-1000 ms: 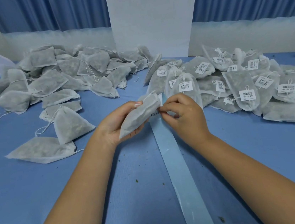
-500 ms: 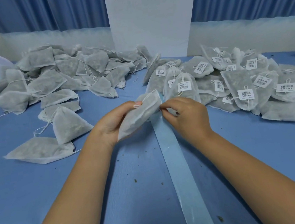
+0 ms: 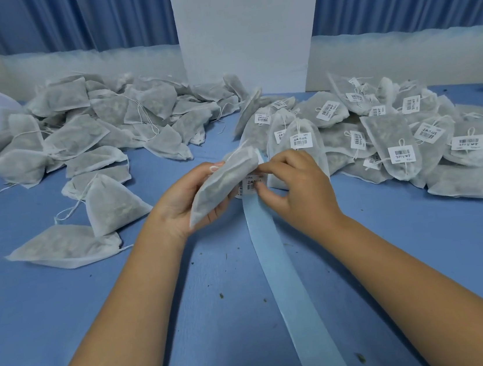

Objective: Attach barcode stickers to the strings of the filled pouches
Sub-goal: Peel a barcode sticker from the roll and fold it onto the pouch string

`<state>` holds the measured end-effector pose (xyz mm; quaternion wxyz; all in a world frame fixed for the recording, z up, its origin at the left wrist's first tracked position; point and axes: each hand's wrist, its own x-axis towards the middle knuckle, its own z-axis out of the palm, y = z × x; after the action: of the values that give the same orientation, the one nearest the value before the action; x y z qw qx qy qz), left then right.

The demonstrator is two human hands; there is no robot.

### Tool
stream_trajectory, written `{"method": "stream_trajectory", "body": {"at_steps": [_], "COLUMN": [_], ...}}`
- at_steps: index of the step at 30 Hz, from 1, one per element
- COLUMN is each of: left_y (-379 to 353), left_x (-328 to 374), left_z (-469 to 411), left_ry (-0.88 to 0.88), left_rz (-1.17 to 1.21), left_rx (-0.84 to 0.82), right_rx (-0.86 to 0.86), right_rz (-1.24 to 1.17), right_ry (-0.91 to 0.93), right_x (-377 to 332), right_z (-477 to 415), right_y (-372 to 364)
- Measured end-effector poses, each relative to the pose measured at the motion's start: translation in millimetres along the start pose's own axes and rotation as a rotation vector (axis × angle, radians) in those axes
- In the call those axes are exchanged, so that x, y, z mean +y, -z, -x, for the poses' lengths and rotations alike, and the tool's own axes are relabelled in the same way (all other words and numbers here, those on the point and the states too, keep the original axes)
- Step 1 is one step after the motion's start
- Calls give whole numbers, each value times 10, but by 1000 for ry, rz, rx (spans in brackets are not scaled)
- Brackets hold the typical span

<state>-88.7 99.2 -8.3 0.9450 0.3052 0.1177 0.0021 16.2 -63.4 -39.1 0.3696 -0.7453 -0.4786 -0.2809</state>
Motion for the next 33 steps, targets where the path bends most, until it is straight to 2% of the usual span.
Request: {"method": "stream_trajectory", "body": {"at_steps": [3, 8, 11, 13, 20, 23, 26, 28, 30, 33], "left_y": [31, 25, -7, 30, 48, 18, 15, 30, 40, 29], "left_x": [6, -94, -79, -36, -9, 10, 18, 9, 0, 5], "left_z": [-16, -10, 40, 33, 13, 11, 2, -6, -1, 18], "left_ry": [-13, -206, -97, -50, -73, -74, -82, -87, -84, -79], "left_rz": [-93, 29, 138, 131, 60, -51, -385, -527, -580, -450], "left_rx": [114, 254, 135, 121, 92, 169, 187, 180, 157, 11], "right_rx": [-19, 13, 55, 74, -14, 87, 232, 279, 244, 91], "right_rz": [-23, 2, 8, 10, -138, -365, -594, -704, -760, -757], "right_ry": [4, 25, 65, 82, 117, -44, -349, -505, -554, -484], "right_x": [-10, -4, -10, -9, -36, -81, -79, -45, -3, 21], "right_z": [-5, -12, -14, -11, -13, -24, -82, -113, -119, -97], "right_y": [-19, -10, -5, -2, 32, 50, 82, 100, 99, 76]}}
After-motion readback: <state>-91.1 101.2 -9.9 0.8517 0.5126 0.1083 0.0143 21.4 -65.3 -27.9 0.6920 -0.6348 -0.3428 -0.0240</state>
